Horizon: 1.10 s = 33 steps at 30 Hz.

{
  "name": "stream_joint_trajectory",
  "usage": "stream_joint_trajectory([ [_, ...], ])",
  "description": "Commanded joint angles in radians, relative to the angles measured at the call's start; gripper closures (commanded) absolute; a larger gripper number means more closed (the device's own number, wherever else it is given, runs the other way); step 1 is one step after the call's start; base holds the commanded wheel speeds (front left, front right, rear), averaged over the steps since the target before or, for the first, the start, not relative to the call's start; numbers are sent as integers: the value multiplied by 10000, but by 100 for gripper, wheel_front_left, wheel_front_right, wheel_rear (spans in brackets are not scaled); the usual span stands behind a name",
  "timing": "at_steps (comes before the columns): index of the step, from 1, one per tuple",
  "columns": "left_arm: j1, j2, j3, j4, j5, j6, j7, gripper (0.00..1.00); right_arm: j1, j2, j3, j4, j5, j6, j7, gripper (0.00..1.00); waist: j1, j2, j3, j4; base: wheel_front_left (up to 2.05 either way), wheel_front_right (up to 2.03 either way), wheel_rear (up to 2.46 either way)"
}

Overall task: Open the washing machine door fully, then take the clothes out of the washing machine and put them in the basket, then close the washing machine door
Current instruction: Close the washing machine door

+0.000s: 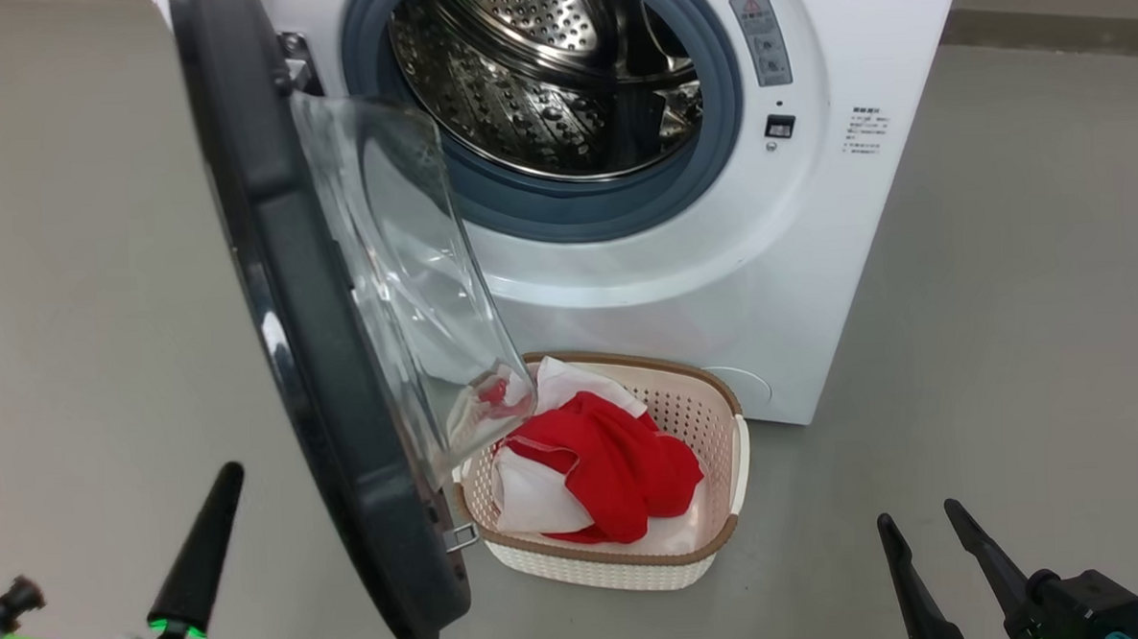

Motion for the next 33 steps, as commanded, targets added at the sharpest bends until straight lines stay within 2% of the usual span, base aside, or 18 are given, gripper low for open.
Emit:
stream_joint_trajectory([
  [1, -481, 288, 527, -568, -370, -55, 441, 100, -474, -171, 165, -263, -68, 75, -65, 0, 0, -1, 128, -99, 0, 0, 0],
  [6, -355, 107, 597, -974, -482, -55, 1626, 100, -581, -203, 154, -269, -88, 75, -65, 0, 0, -1, 280, -172, 0, 0, 0],
  [16, -641, -519, 790, -1071, -86, -55, 2504, 100, -776, -246, 172, -291, -110, 75, -65, 0, 0, -1, 493, -454, 0, 0, 0],
  [24, -1198, -902, 320, -1142, 544, -55, 2598, 100, -918, -242, 120, -323, -110, 75, -65, 0, 0, -1, 709, -900, 0, 0, 0],
  [33, -2407, -1182, -630, -662, 1179, -56, 1797, 100, -1216, -143, 115, -373, -110, 75, -65, 0, 0, -1, 1091, -1659, 0, 0, 0],
])
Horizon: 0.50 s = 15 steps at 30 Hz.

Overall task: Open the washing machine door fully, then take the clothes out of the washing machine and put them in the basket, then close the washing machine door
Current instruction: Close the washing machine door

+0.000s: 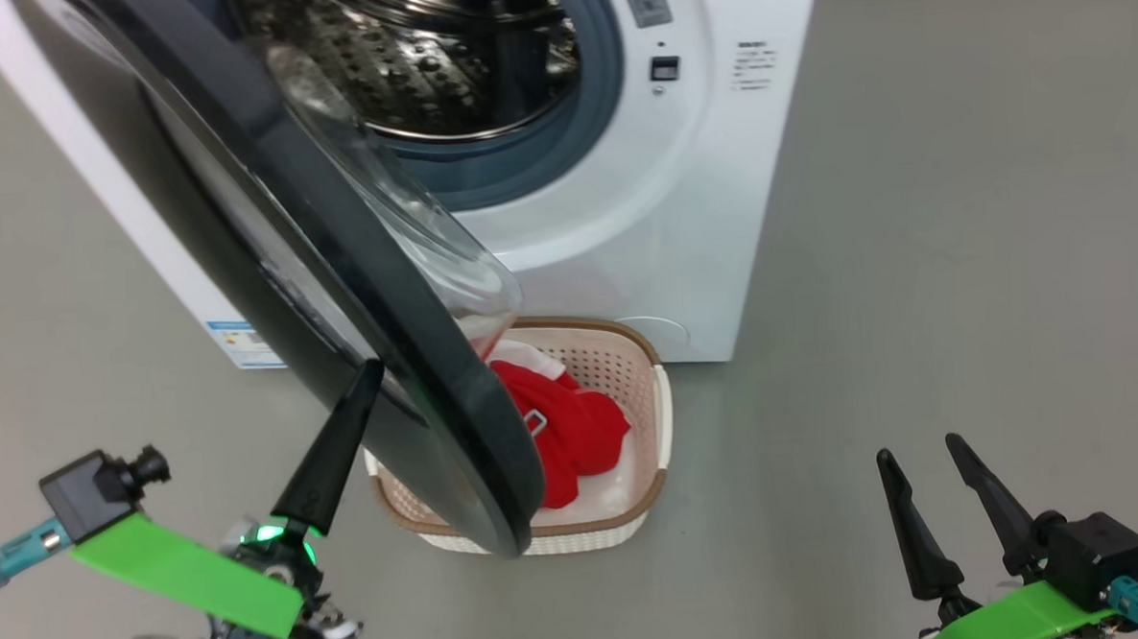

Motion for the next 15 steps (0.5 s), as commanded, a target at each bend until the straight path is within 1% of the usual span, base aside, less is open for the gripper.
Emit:
stream_joint_trajectory([
  [1, -664, 143, 186, -33, 202, -71, -260, 100, -402, -44, 176, -276, -99, 75, -65, 0, 0, 0, 247, -376, 0, 0, 0],
  [5, -1361, 303, -375, 766, 818, -71, -1071, 100, -521, 13, 131, -307, -101, 75, -65, 0, 0, 0, 487, -788, 0, 0, 0],
  [15, -3391, 645, -1426, 2303, 966, -71, -2753, 100, -856, 179, 43, -409, -95, 75, -65, 0, 0, 0, 1151, -1792, 0, 0, 0],
])
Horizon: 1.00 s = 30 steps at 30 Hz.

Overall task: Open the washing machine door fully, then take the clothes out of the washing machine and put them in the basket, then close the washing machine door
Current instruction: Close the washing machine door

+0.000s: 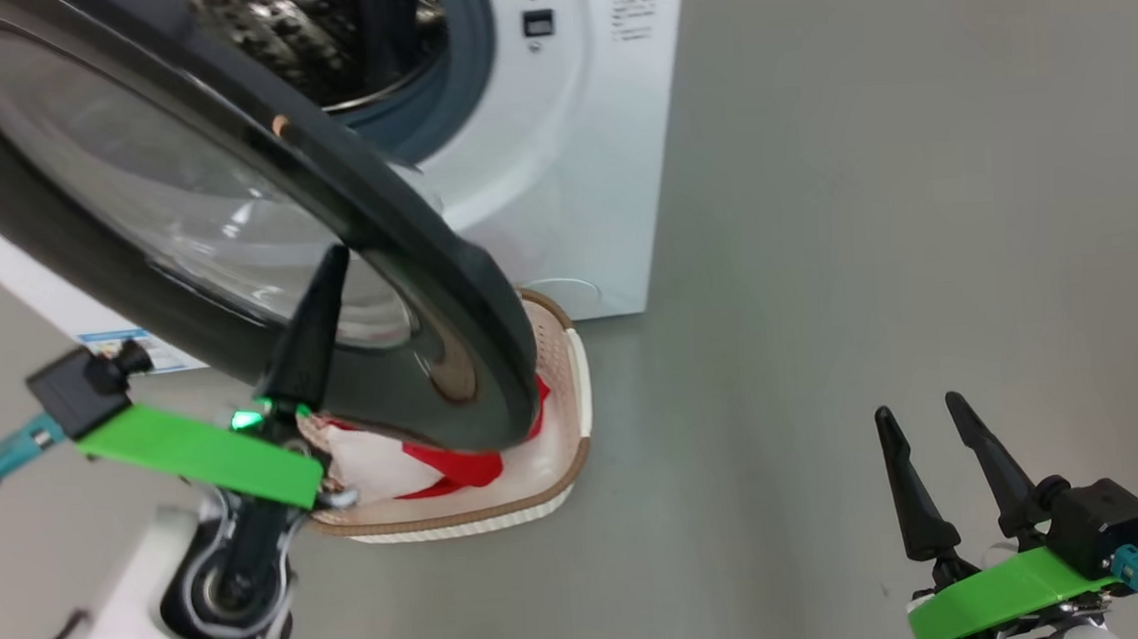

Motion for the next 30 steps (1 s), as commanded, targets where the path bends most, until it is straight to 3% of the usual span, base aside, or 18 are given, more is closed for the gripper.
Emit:
stream_joint_trajectory([
  [1, -740, 362, 188, -55, 43, -69, -243, 100, -349, -42, 196, -269, -88, 75, -65, 0, 0, 0, 450, -496, 0, 0, 0],
  [18, -3557, 736, 260, 2063, 266, -69, -986, 100, -870, 84, 118, -384, 78, 75, -65, 0, 0, 0, 1274, -1595, 0, 0, 0],
  [30, -2432, 446, 921, 2121, 851, -69, -991, 100, -721, 88, -43, -286, 158, 75, -65, 0, 0, 0, 840, -1391, 0, 0, 0],
])
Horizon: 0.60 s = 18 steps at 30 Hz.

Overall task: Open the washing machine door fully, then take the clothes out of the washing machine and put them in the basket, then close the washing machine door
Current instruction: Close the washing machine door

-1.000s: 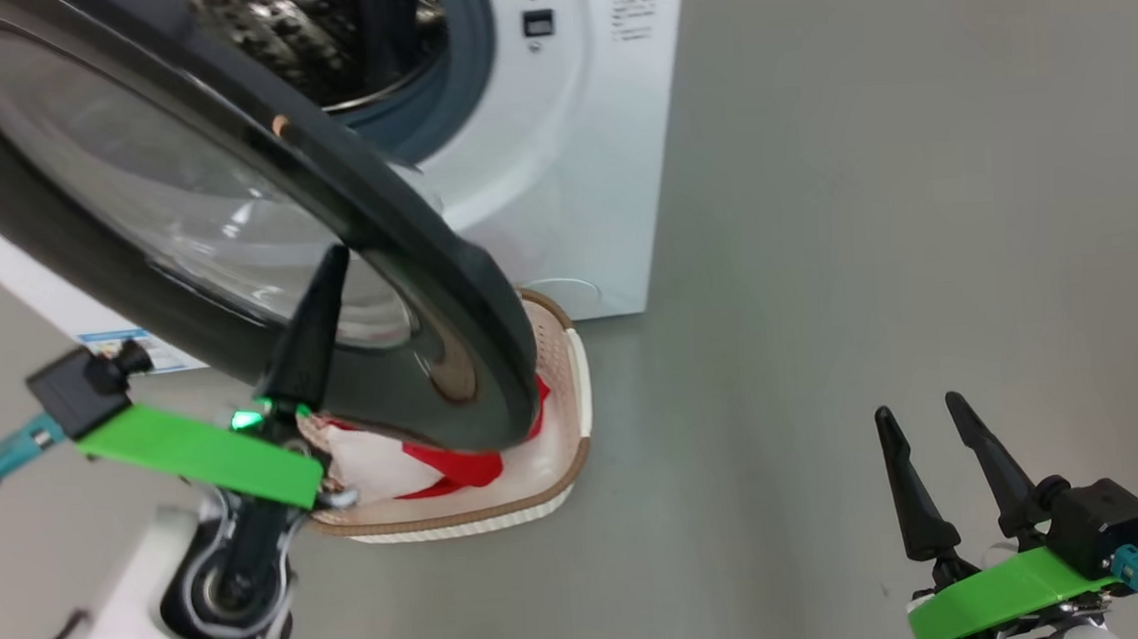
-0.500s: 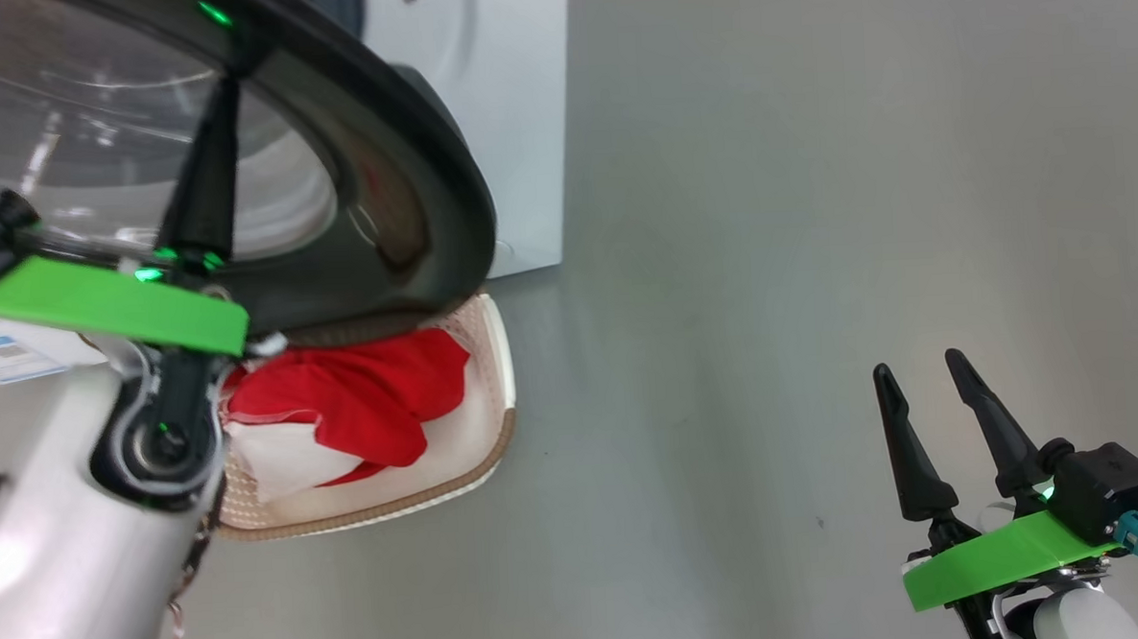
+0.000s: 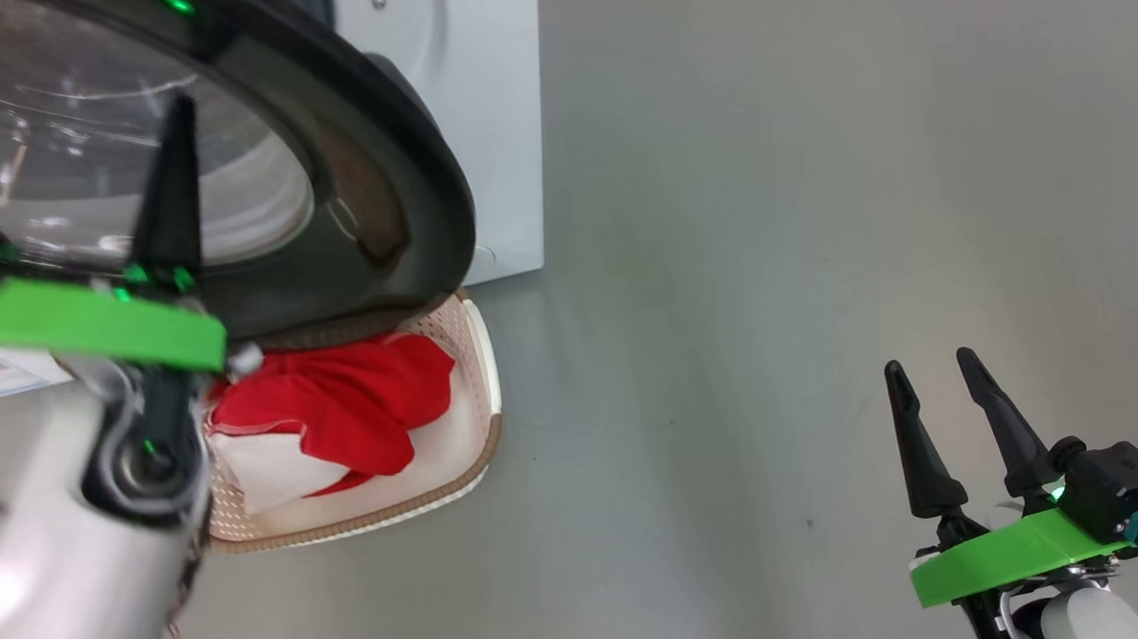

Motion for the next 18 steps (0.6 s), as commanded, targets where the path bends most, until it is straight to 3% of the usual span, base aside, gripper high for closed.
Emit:
stream_joint_trajectory([
  [1, 455, 248, 416, -274, 201, -69, -76, 100, -63, -29, 146, -187, 13, 75, -65, 0, 0, -1, -275, 223, 0, 0, 0],
  [7, 1999, -236, 980, -453, 597, -69, -77, 100, 224, -29, 72, -97, -216, 75, -65, 0, 0, -1, -847, 624, 0, 0, 0],
  [10, 2859, -470, 1177, -415, 881, -69, -77, 84, 412, -54, 5, -78, -270, 75, -65, 0, 0, -1, -1139, 833, 0, 0, 0],
  [18, 4493, -851, 1944, -269, 1686, -69, -77, 82, 822, -189, -45, -35, -249, 75, -65, 0, 0, -1, -1652, 1277, 0, 0, 0],
])
